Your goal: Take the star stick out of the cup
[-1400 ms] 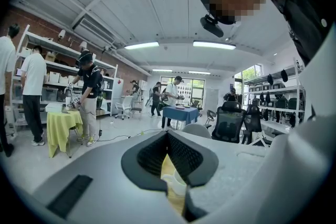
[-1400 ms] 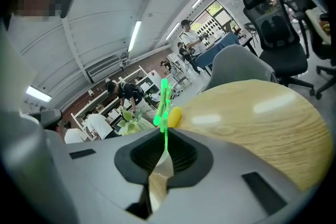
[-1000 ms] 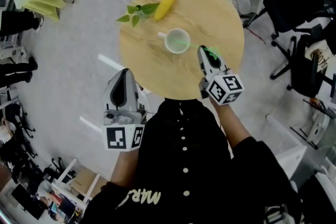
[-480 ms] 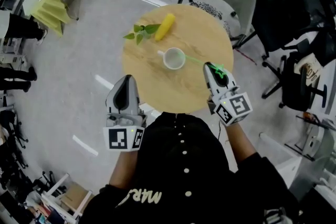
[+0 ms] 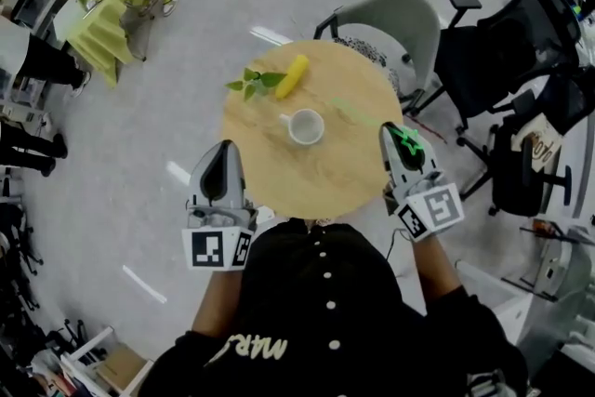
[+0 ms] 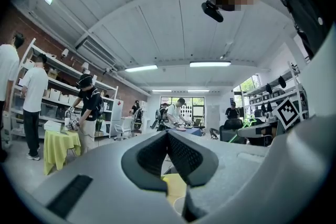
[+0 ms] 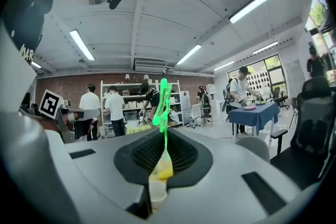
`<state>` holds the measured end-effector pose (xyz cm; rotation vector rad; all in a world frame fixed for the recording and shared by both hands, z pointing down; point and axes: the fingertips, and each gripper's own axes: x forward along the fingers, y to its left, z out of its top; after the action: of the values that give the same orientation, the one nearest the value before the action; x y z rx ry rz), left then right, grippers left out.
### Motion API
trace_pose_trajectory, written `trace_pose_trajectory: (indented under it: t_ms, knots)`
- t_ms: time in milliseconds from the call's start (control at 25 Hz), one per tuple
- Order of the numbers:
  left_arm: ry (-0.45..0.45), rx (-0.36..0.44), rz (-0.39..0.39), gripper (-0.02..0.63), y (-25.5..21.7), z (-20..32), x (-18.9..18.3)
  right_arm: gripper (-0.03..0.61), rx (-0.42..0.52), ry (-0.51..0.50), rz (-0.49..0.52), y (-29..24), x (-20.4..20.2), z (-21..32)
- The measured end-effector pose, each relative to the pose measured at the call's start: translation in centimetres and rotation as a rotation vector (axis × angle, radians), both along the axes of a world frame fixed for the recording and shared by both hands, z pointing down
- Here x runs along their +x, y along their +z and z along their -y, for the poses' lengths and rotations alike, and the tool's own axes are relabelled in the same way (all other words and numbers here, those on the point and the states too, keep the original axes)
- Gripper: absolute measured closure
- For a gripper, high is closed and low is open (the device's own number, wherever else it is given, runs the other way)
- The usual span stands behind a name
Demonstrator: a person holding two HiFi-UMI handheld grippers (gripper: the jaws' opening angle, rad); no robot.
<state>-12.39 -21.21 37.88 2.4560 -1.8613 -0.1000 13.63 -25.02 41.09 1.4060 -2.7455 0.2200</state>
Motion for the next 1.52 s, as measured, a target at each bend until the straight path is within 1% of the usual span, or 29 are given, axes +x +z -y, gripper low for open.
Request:
trace_pose_trajectory:
  t_ms: [360, 600, 800, 1160, 1320, 1520]
  knots:
    - [-0.011, 0.041, 0.022, 0.617, -2.5, -0.6, 0.0, 0.560, 0.115, 0.058, -0.030, -5.0, 2.9, -1.6]
    - [-0.027, 0.069, 0.030, 0.617, -4.8, -1.1, -1.3, 0.561, 0.177, 0.167, -0.012, -7.4, 5.8, -2.0]
    - [-0.024, 0.068, 0.034, 0.617, -5.3, -1.7, -0.9, 0.560, 0.231, 0.227, -0.022, -8.9, 7.8, -2.7]
    - [-0.021, 0.069, 0.031, 0.617, -5.5, -1.7, -0.8, 0.560, 0.244, 0.281, 0.003, -9.6, 10.2, -3.0]
    - [-0.020, 0.081, 0.031, 0.617, -5.8, -1.7, -0.3, 0.561, 0.247, 0.278, 0.005, -9.8, 10.1, -3.0]
    - [-0.029, 0.085, 0.038, 0.617, -5.7, -1.8, -0.8, 0.561, 0.257, 0.280, -0.004, -10.0, 9.8, -2.8]
